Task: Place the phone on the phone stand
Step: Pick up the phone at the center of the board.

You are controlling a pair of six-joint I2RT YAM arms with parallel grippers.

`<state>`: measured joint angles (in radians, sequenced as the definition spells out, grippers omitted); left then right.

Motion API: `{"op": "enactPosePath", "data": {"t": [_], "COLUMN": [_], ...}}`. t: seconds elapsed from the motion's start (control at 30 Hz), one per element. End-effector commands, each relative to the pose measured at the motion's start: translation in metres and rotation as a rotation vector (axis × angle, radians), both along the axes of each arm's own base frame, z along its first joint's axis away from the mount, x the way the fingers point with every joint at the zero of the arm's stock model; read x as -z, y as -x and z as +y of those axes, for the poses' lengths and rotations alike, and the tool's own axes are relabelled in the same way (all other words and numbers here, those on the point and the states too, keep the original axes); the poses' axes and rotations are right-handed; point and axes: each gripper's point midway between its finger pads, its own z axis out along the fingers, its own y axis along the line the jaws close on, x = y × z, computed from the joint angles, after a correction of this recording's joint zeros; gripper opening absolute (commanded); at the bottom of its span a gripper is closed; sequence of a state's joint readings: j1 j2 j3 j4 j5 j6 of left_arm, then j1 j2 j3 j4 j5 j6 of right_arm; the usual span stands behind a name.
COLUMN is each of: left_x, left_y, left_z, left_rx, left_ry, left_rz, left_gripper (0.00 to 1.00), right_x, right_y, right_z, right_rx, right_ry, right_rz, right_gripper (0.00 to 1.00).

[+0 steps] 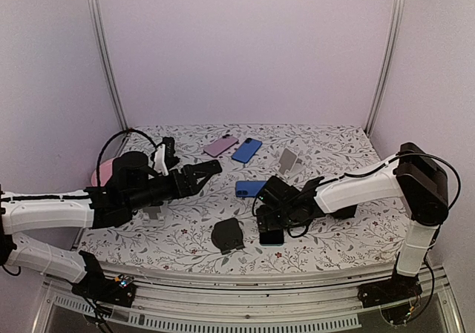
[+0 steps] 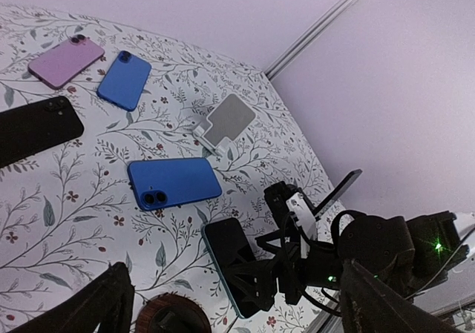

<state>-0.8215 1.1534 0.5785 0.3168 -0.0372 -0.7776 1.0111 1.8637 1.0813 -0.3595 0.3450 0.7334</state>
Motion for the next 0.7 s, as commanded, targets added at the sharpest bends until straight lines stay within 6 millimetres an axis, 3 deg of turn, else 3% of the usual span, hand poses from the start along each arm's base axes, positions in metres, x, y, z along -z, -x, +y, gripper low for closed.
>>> {"op": "enactPosePath", "data": {"t": [0.0, 0.67], "left_x": [0.002, -0.006], "left_y": [0.008, 0.013], "left_z": [0.004, 0.009], "left_rx": [0.034, 0.038], "left_ry": [-0.036, -0.013], "left_rz": [0.01, -0.009], "left_gripper": [0.97, 0.97], "right_x": [-0.004, 0.001], "right_y": [0.003, 0.007], "right_z": [0.001, 0.004], "right_rx": [0.038, 0.023], "right_ry": [0.0, 0.001], "right_rz": [0.0, 0.003], "right_gripper": [0.99, 1.0]}}
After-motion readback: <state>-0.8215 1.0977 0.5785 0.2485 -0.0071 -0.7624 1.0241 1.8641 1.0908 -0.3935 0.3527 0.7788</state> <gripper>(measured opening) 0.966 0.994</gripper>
